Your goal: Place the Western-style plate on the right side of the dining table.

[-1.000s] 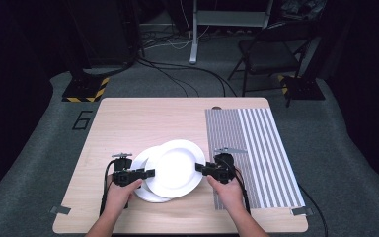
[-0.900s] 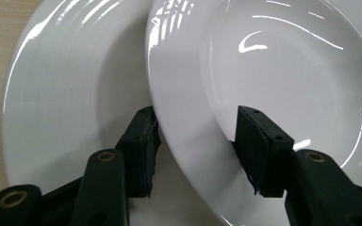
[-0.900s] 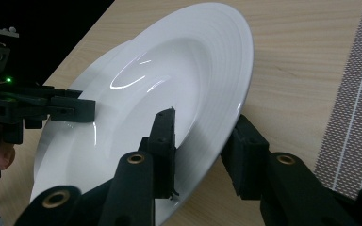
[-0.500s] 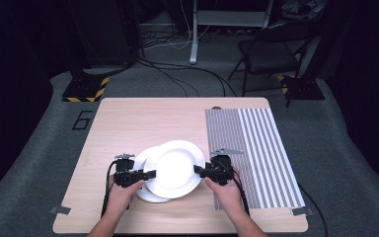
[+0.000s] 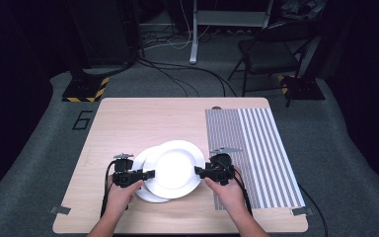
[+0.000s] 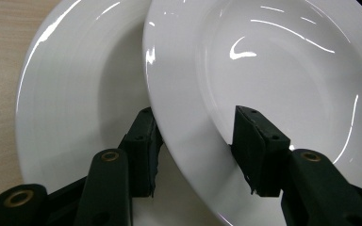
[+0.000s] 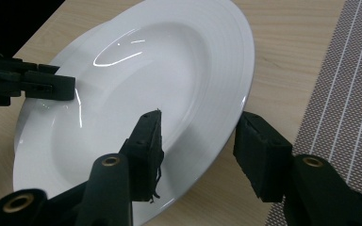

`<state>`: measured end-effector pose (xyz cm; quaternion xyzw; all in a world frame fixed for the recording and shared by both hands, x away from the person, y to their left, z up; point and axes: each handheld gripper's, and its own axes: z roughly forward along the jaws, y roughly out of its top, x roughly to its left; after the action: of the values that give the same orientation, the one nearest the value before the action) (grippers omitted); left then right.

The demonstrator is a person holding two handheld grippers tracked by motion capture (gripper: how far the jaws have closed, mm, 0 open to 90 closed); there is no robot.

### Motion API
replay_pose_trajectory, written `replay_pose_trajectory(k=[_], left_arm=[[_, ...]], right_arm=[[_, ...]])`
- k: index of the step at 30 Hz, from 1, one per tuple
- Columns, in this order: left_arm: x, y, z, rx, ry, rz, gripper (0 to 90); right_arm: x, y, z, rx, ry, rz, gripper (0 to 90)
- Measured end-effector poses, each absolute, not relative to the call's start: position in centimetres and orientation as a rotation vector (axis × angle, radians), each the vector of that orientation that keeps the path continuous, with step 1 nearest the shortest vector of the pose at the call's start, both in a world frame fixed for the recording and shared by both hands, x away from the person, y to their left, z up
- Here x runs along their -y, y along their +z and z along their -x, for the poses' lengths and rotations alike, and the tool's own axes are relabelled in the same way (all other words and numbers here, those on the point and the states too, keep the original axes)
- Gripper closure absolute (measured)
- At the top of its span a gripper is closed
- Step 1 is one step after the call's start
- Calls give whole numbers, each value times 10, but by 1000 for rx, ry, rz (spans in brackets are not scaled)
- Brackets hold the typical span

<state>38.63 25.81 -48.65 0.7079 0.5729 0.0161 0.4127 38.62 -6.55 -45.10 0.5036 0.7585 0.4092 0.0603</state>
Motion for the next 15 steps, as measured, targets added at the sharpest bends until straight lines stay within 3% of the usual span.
replay_pose_trajectory(k=[15], left_arm=[[-259, -476, -382, -1451, 56, -1774, 532]], right_arm=[[67, -453, -388, -2312, 1241, -1613, 516]])
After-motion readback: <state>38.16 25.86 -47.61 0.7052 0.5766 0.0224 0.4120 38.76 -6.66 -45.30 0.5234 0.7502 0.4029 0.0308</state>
